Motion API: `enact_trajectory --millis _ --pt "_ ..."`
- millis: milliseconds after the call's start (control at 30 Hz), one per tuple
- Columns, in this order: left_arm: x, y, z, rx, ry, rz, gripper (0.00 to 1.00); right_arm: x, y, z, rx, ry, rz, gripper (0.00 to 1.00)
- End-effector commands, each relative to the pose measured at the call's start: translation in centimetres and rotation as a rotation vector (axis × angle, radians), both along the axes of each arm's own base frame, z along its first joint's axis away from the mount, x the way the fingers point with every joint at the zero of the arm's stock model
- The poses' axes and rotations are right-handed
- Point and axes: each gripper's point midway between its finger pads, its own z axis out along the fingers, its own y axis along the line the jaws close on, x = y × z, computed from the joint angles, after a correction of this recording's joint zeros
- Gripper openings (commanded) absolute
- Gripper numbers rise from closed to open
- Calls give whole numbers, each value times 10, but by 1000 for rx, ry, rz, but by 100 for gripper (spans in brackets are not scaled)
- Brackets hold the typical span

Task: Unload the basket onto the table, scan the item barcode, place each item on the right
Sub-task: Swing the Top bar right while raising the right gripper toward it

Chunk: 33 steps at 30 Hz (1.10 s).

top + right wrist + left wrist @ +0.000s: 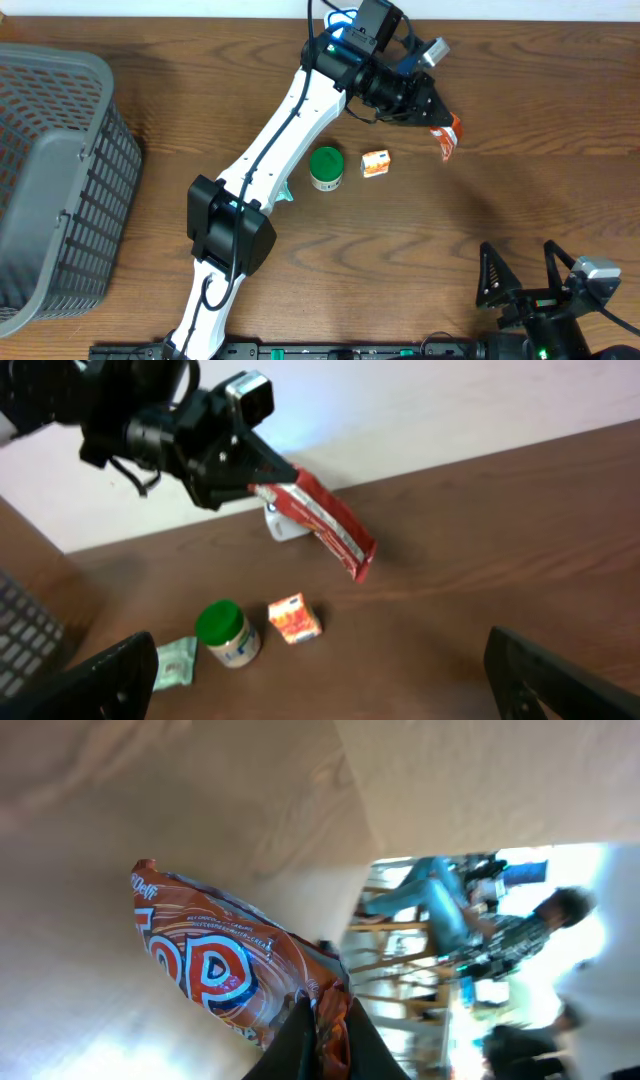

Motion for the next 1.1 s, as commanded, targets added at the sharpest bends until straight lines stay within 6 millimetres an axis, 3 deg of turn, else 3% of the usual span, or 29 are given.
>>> enact_trajectory --millis 0,133,333,633,800,1067 --pt "-5 2 12 -3 197 43 8 9 -15 -24 -39 74 -74 99" --pt "-7 2 14 18 317 79 7 32 -30 -44 -26 113 -156 87" --pt "-1 -2 19 40 456 153 7 75 -34 -61 -62 125 -147 99" --pt "25 -16 42 -26 528 259 7 122 8 -79 -126 172 107 99" --pt "26 -17 44 -31 531 261 7 138 22 -80 -157 155 149 99" --pt "26 -17 44 -31 532 260 7 155 8 -66 -240 84 25 96"
